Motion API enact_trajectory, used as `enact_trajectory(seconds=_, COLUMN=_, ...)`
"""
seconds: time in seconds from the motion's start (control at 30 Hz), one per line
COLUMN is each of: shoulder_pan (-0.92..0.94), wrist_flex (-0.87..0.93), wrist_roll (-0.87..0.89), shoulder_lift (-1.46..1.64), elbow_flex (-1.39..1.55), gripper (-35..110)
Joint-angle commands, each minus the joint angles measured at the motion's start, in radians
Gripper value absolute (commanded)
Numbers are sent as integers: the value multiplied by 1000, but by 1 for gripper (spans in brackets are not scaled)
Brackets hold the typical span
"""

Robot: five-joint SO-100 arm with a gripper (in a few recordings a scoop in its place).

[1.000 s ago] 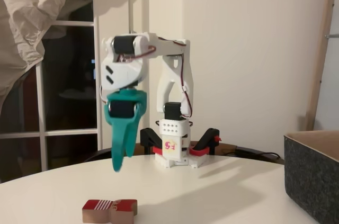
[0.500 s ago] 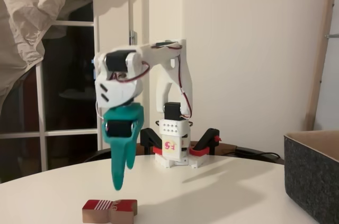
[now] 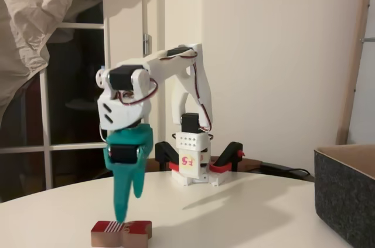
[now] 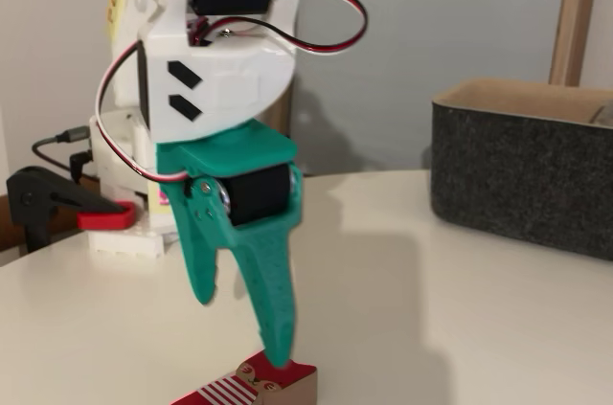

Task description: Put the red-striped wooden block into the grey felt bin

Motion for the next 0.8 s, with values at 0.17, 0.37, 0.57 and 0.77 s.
enact_trajectory(seconds=0.17, shoulder_pan=3, wrist_flex=-64, wrist_roll=-32, shoulder_lift=-23, elbow_flex=-54, gripper=35)
enact_trajectory(seconds=0.37, shoulder_pan=3, wrist_flex=-69, wrist_roll=-40, shoulder_lift=-49, elbow_flex=-52, gripper=36)
enact_trajectory(seconds=0.57, shoulder_pan=5, wrist_flex=-69, wrist_roll=-43, shoulder_lift=-100, elbow_flex=-52, gripper=38)
enact_trajectory(seconds=0.77, shoulder_pan=5, wrist_flex=-71, wrist_roll=-49, shoulder_lift=-144, elbow_flex=-51, gripper=39)
